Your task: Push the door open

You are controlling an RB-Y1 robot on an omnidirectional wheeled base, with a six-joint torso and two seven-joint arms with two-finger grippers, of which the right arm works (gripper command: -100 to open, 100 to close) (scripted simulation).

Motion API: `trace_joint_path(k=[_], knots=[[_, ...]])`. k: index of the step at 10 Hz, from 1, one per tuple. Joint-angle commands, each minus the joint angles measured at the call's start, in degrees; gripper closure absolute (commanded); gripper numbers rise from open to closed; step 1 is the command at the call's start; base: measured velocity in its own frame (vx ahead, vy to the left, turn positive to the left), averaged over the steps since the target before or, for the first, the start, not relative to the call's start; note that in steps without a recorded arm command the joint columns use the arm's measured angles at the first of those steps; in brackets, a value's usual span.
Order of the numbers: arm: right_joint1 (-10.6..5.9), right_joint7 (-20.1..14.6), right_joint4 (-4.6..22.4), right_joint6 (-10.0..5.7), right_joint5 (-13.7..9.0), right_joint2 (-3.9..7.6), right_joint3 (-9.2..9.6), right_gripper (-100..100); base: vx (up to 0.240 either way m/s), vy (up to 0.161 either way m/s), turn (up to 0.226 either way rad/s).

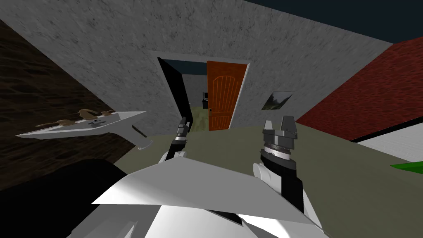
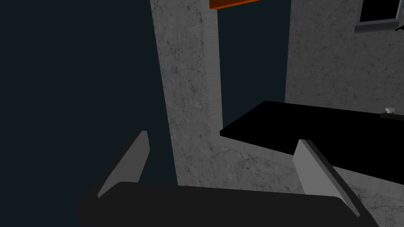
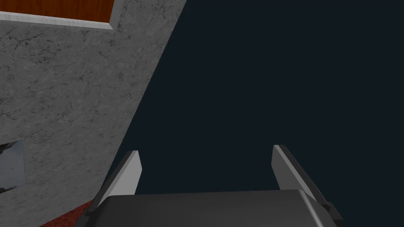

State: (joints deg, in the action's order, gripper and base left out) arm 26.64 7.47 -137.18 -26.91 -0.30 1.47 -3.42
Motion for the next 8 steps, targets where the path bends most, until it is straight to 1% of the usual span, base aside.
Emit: trace_joint_path(k=[1, 3, 6, 7, 8], knots=[[-0.81, -0.31, 1.54, 0.17, -0.02, 0.33, 0.9, -100, 0.215, 0.0, -0.062], [-1.87, -0.71, 3.54, 0.38, -0.04, 0.71, 2.07, -100, 0.184, 0.056, -0.071], [-4.06, -1.54, 7.68, 0.83, -0.08, 1.35, 4.49, -100, 0.161, 0.06, -0.076], [-5.01, -1.9, 9.48, 1.03, -0.1, 1.57, 5.54, -100, 0.183, 0.086, -0.098], [-5.49, -2.08, 10.38, 1.12, -0.11, 1.68, 6.07, -100, 0.169, 0.063, -0.068]])
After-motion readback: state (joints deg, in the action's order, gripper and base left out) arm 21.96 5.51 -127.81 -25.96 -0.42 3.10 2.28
